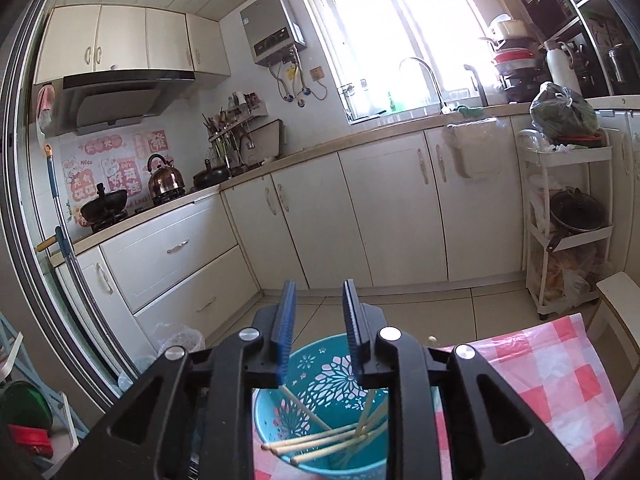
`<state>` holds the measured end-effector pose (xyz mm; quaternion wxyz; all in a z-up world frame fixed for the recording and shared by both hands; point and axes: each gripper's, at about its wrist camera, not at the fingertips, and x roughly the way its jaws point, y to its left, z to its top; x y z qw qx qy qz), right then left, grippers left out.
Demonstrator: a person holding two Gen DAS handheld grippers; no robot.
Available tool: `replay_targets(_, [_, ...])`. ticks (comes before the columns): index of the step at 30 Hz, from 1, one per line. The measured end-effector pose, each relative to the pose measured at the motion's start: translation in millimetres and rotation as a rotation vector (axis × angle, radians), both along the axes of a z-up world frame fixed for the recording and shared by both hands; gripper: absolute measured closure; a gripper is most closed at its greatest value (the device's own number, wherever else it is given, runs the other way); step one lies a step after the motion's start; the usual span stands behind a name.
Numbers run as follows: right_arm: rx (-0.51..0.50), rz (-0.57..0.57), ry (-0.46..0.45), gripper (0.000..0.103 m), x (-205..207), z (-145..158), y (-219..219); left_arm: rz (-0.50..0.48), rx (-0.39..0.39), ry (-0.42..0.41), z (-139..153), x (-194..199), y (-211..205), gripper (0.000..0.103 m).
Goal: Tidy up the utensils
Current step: 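Move the open right gripper back to the remaining sticks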
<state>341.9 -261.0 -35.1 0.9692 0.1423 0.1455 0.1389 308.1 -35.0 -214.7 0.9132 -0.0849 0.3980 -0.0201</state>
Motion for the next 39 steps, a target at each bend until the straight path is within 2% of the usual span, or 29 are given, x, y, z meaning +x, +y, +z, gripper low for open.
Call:
replay_targets(4, [-0.009,-0.029,-0.024,0.058,-38.7,3.9,-12.6,0.003,-0.005,0.002,-0.5,0.1,1.8,0.008])
replay_targets(8, [-0.037,-0.055,0.020,0.056,-71.4,-12.2,-19.6,0.003,-0.006,0.003,-0.6,0.2,2.6,0.008])
replay_targets(11, [-0.063,-0.048,0.120,0.056,-81.3,-40.7,-17.5,0.005,-0.008,0.003,-1.3,0.1,3.0,0.008])
replay_targets(17, [-0.111,-0.011,0.374,0.056,-82.0,-115.3,-4.9,0.010,-0.017,0.002,-2.2,-0.2,4.8,0.008])
replay_targets(21, [-0.167,0.031,0.491,0.056,-71.7,-148.1,13.3,0.010,-0.021,0.004,-2.0,-0.4,5.0,0.008])
replay_targets(27, [-0.237,0.041,0.570,0.066,-54.8,-166.2,32.5,0.010,-0.021,0.004,-2.1,-0.3,4.7,0.008])
replay_targets(30, [-0.282,0.048,0.603,0.068,-47.6,-171.5,41.0,0.010,-0.022,0.004,-2.4,-0.1,4.1,0.008])
replay_targets(33, [-0.316,0.056,0.597,0.069,-49.2,-170.3,45.7,0.010,-0.025,0.004,-2.9,-0.4,2.4,0.008])
replay_targets(39, [-0.339,0.088,0.614,0.069,-56.9,-171.0,40.2,0.012,-0.026,0.005,-2.9,-0.5,2.3,0.008])
